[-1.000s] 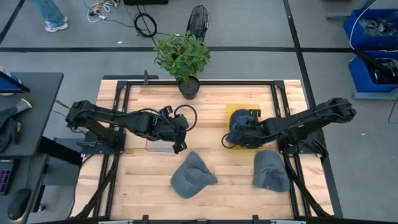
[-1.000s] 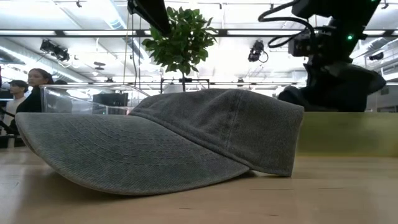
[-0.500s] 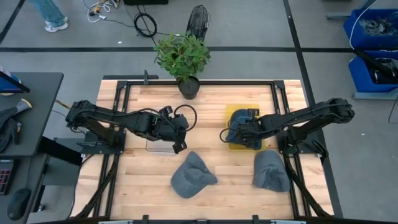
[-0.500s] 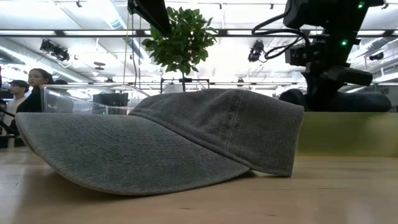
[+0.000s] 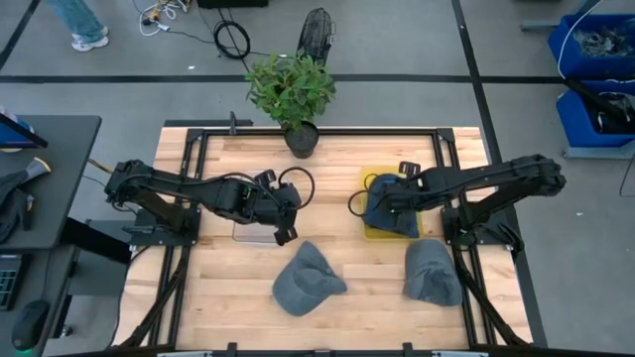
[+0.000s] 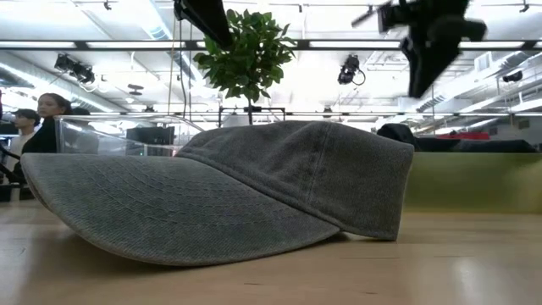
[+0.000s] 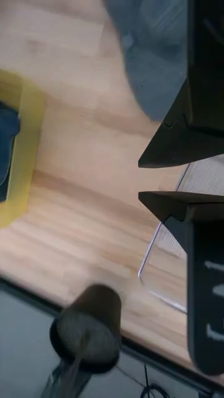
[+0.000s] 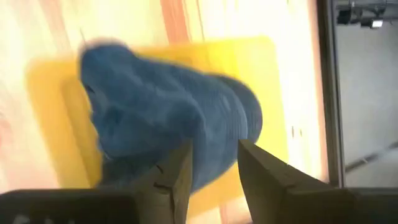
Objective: Pick & Place hat
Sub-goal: Put the gray cap into the transparent bin
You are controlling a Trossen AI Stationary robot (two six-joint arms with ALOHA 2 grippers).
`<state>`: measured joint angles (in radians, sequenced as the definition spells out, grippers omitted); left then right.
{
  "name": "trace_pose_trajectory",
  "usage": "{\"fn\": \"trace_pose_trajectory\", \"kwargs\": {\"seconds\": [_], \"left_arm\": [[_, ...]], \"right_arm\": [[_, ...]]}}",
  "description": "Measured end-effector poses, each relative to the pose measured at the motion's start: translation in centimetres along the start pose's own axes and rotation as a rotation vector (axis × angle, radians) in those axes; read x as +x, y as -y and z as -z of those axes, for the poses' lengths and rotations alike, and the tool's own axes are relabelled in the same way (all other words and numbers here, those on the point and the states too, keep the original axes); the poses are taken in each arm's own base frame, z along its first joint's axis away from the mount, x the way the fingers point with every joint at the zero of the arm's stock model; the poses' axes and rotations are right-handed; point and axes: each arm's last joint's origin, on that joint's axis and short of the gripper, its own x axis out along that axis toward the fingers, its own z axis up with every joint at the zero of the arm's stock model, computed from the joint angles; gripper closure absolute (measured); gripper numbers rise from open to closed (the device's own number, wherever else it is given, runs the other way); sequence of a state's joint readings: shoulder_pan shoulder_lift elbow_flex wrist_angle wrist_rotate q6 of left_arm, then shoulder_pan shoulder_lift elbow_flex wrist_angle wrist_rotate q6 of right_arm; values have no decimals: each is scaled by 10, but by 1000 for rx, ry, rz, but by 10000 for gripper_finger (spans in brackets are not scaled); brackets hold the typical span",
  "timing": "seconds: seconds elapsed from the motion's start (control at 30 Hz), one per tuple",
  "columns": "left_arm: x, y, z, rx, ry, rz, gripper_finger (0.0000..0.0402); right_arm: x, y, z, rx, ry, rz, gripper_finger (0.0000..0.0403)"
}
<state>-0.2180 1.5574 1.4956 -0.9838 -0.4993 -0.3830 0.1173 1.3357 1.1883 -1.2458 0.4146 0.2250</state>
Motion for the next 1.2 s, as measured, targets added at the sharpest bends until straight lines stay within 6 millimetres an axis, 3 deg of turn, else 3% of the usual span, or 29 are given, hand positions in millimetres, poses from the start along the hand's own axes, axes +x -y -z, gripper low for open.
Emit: {"fn": "trace_pose_trajectory", "kwargs": {"seconds": [0.27, 0.5, 0.67, 0.97, 1.2], "left_arm": [[2, 12, -2, 139, -29, 268, 328], [9, 39, -9, 299, 60, 463, 327], [20, 61, -6, 388, 67, 549, 296], [67, 100, 1, 388, 31, 576, 208], [111, 131, 17, 346, -30, 573, 200]], "right_arm": [[-31, 8, -21, 76, 164, -78, 266], [-32, 7, -26, 89, 211, -89, 268], [-32, 7, -26, 89, 212, -90, 268], [-33, 7, -30, 91, 255, -95, 269], [-33, 7, -31, 93, 259, -96, 269]]}}
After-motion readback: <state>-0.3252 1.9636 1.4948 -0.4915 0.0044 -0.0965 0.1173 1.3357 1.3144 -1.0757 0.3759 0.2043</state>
